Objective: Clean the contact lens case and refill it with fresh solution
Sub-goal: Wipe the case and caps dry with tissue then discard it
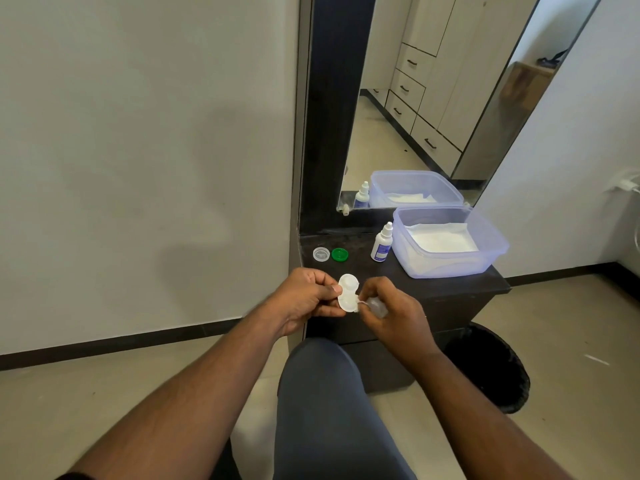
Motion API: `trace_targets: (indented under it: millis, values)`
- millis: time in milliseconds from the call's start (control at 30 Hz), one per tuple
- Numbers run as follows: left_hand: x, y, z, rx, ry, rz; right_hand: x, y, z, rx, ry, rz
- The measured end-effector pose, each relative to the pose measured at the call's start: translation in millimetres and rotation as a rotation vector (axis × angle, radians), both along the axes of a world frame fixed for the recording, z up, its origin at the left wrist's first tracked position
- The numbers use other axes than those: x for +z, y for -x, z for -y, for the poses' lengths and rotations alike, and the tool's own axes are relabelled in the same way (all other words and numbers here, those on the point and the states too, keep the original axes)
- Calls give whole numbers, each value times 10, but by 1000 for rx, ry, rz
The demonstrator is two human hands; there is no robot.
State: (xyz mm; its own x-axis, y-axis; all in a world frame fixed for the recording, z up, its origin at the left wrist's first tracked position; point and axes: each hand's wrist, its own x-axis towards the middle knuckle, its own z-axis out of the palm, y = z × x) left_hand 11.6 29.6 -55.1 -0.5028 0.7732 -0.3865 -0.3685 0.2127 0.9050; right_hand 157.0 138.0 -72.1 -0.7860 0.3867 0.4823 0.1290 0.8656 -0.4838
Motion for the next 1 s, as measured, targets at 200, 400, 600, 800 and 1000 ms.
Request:
trace_targets:
  millis: [200,400,600,800,1000]
  values:
    - [0,-38,8,51,-22,12,-84,77,124,-167,442,-173]
    - [-32,-57,-14,104,-20,-9,-20,46,106,-182,623,-248]
    - [13,-75,-16,112,4,-6,4,45,32,-115,454,-156]
    - [59,-87,-3,121,11,8,43,80,109,-40,576,-162]
    - [69,-95,-5,117,30,-1,13,61,57,14,-212,85]
